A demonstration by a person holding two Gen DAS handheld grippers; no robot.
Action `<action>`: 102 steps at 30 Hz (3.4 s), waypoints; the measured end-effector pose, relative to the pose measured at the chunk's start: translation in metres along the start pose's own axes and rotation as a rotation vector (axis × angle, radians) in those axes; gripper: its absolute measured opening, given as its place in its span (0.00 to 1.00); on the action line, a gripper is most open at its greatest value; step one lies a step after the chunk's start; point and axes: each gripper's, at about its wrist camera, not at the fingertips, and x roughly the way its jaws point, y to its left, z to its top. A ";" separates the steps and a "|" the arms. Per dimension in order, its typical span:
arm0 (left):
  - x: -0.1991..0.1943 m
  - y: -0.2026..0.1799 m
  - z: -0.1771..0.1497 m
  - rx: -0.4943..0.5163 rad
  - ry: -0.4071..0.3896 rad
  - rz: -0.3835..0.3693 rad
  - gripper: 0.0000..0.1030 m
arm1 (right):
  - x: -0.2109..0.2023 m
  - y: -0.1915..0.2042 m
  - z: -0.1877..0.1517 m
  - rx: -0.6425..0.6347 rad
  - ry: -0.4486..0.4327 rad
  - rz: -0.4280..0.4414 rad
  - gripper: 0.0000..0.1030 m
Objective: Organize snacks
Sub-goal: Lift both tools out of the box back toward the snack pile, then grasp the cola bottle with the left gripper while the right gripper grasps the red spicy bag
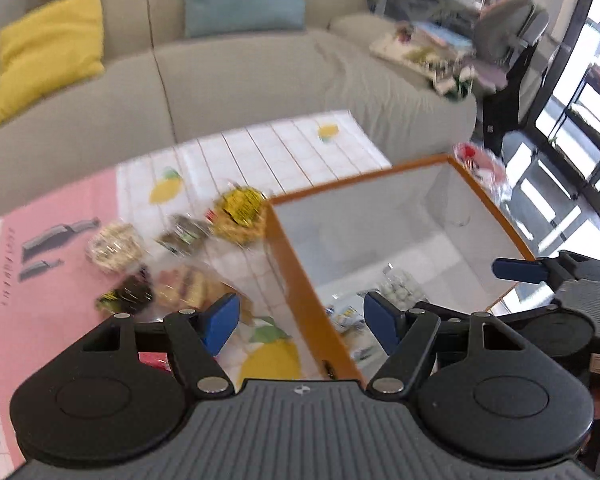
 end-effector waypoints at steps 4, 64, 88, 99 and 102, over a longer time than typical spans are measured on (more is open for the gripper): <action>-0.026 0.018 -0.022 -0.008 -0.115 0.055 0.81 | -0.023 0.026 -0.014 0.023 -0.114 -0.058 0.93; 0.082 0.157 -0.127 0.001 0.094 -0.032 0.67 | 0.103 0.202 -0.084 -0.511 -0.124 0.066 0.50; 0.065 0.151 -0.166 -0.190 0.190 0.006 0.33 | 0.083 0.199 -0.082 -0.378 -0.022 0.183 0.00; 0.042 0.155 -0.191 -0.317 0.219 -0.048 0.33 | 0.048 0.157 -0.117 0.066 0.246 0.355 0.00; 0.044 0.151 -0.191 -0.322 0.221 -0.037 0.33 | 0.050 0.157 -0.121 0.057 0.254 0.339 0.00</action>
